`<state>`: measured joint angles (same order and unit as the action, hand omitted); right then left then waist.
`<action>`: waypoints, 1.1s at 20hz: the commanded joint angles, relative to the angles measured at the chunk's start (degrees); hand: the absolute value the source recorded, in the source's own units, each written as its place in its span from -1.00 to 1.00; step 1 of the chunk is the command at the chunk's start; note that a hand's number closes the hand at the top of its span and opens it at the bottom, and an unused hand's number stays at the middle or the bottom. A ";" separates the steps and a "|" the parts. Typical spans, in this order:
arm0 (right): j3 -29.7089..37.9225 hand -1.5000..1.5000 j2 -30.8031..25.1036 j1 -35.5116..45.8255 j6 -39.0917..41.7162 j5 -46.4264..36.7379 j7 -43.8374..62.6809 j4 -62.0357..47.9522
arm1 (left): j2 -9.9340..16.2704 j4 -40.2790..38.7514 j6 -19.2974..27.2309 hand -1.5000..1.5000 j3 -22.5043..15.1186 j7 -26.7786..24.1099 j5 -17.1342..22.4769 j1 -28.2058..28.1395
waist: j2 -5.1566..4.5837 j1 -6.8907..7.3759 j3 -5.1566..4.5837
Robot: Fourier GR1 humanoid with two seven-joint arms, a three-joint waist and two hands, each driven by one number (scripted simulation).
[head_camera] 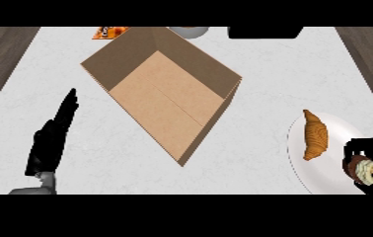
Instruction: Pick the cupcake from the plate and place it in the cardboard box
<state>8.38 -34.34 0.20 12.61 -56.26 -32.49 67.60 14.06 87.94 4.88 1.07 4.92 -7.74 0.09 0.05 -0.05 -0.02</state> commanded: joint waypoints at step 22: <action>-0.83 1.00 25.41 24.97 2.56 7.76 24.20 19.35 | -2.24 2.19 -0.46 0.00 -0.47 0.21 -1.61 -3.27 | 0.25 0.08 0.08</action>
<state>3.91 -11.02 23.53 13.79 -56.88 -4.50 83.74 12.32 88.96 4.49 1.21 4.92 -9.20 -1.14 0.21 -0.19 0.00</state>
